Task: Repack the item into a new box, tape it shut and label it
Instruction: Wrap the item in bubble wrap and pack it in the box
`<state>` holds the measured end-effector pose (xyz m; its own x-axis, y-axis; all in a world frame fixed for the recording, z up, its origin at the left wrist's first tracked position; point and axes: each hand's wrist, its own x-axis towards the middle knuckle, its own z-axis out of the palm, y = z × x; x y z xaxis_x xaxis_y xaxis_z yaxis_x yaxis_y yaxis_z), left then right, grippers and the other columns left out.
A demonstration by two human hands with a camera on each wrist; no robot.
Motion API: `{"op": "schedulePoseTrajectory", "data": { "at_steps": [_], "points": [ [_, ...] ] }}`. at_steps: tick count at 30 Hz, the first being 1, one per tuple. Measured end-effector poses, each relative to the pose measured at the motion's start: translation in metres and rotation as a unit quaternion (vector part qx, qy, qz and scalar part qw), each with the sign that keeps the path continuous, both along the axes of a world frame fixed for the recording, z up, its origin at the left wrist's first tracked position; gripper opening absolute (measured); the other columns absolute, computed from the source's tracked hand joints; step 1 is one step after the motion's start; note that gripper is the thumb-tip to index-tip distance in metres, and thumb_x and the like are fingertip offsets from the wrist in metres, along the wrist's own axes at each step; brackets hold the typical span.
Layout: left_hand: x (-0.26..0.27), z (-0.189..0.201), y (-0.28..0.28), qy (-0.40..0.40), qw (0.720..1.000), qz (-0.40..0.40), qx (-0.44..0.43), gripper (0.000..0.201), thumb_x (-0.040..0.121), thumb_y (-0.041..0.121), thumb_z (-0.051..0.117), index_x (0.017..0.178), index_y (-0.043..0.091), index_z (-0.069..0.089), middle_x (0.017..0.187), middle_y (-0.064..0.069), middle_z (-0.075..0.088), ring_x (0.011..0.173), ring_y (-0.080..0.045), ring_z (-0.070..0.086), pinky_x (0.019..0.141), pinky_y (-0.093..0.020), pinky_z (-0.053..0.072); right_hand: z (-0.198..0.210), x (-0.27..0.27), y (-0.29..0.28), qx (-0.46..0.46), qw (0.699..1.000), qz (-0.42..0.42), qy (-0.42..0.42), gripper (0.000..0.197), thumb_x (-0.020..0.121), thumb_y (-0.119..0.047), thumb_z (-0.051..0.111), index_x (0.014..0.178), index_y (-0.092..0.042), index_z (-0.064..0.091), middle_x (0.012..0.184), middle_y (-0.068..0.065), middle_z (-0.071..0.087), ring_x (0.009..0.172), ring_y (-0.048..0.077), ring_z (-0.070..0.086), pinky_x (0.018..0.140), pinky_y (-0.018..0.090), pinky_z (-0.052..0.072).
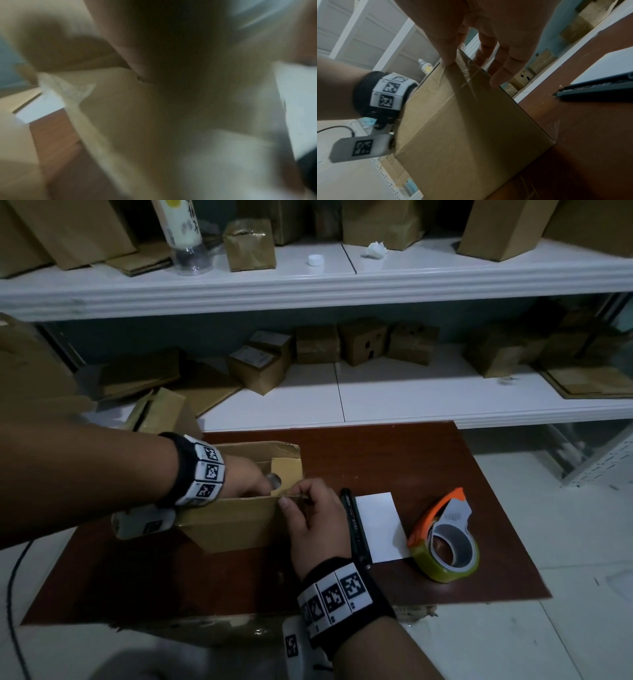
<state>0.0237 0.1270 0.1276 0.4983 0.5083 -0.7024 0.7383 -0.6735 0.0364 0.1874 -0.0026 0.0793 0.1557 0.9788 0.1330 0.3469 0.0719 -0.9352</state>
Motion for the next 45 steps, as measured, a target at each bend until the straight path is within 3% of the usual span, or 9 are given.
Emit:
{"op": "schedulePoseTrajectory", "data": {
  "at_steps": [3,8,12,17,21,26,35,40,45],
  "points": [
    [-0.004,0.031,-0.014,-0.056,0.997,0.045,0.018,0.037,0.088,0.021,0.072,0.120,0.038,0.067,0.119,0.013,0.067,0.108,-0.008,0.062,0.100,-0.025,0.046,0.001,0.001,-0.001,-0.004,1.000,-0.006,0.000,0.022,0.091,-0.030,0.068,0.087,-0.045,0.053,0.099,-0.017,0.055,0.100,0.012,0.055,0.089,0.041,0.051],
    [-0.026,0.056,-0.035,-0.221,0.948,0.188,0.127,0.005,0.085,0.039,0.073,0.087,0.043,0.070,0.093,0.024,0.070,0.090,0.006,0.063,0.093,-0.032,0.053,0.001,0.005,-0.001,-0.006,1.000,-0.020,0.007,0.016,0.092,-0.029,0.067,0.092,-0.038,0.053,0.099,-0.017,0.058,0.099,0.010,0.056,0.087,0.043,0.052],
    [-0.040,0.077,-0.069,-0.194,0.944,0.239,0.121,0.073,0.063,0.095,0.031,0.093,0.039,0.068,0.090,0.019,0.069,0.086,0.000,0.063,0.084,-0.031,0.053,0.002,0.009,-0.001,-0.010,0.999,-0.035,0.012,0.023,0.092,-0.025,0.066,0.086,-0.043,0.053,0.097,-0.014,0.062,0.099,0.013,0.059,0.087,0.043,0.053],
    [-0.052,0.053,-0.103,-0.101,0.969,0.196,0.115,0.065,0.069,0.082,0.057,0.118,0.039,0.058,0.109,0.018,0.062,0.098,-0.001,0.058,0.089,-0.028,0.049,0.002,0.012,-0.002,-0.023,0.999,-0.044,0.000,0.024,0.094,-0.025,0.060,0.090,-0.047,0.050,0.103,-0.010,0.066,0.101,0.017,0.061,0.089,0.043,0.054],
    [-0.060,0.029,-0.101,-0.210,0.933,0.246,0.155,0.079,0.064,0.098,0.017,0.096,0.038,0.058,0.098,0.009,0.058,0.093,-0.006,0.056,0.085,-0.029,0.045,0.006,0.009,-0.008,-0.035,0.998,-0.051,0.030,0.034,0.094,-0.027,0.061,0.122,-0.044,0.051,0.123,-0.010,0.062,0.113,0.011,0.060,0.098,0.040,0.053],
    [-0.052,0.018,-0.106,-0.306,0.885,0.273,0.222,0.041,0.093,0.049,0.042,0.106,0.022,0.070,0.102,0.008,0.064,0.100,-0.013,0.060,0.082,-0.023,0.040,0.012,0.010,-0.015,-0.007,0.998,-0.060,0.007,0.043,0.095,-0.020,0.061,0.137,-0.032,0.054,0.134,-0.007,0.055,0.122,0.012,0.055,0.105,0.040,0.049],
    [-0.041,0.009,-0.115,-0.298,0.818,0.335,0.360,0.048,0.090,0.036,0.067,0.132,0.019,0.053,0.130,-0.003,0.047,0.121,-0.022,0.049,0.103,-0.035,0.041,0.017,0.014,-0.024,-0.036,0.995,0.033,-0.086,0.062,0.100,-0.026,0.057,0.156,-0.035,0.032,0.156,-0.011,0.039,0.141,0.008,0.038,0.117,0.028,0.032],
    [-0.038,0.021,-0.102,-0.176,0.863,0.306,0.362,0.106,0.078,0.072,0.060,0.157,0.027,0.004,0.166,0.001,-0.003,0.153,-0.022,0.000,0.123,-0.049,0.010,0.017,0.014,-0.023,-0.041,0.994,0.047,-0.087,0.063,0.100,-0.026,0.057,0.155,-0.041,0.030,0.153,-0.012,0.042,0.138,0.008,0.040,0.114,0.029,0.036],
    [-0.031,0.033,-0.083,-0.150,0.900,0.234,0.335,0.106,0.082,0.080,0.035,0.156,0.021,-0.014,0.163,0.003,-0.022,0.149,-0.016,-0.022,0.122,-0.054,-0.005,0.016,0.015,-0.022,-0.047,0.996,0.041,-0.063,0.062,0.099,-0.024,0.058,0.152,-0.044,0.033,0.150,-0.014,0.045,0.135,0.007,0.043,0.111,0.028,0.038]
  ]
}}
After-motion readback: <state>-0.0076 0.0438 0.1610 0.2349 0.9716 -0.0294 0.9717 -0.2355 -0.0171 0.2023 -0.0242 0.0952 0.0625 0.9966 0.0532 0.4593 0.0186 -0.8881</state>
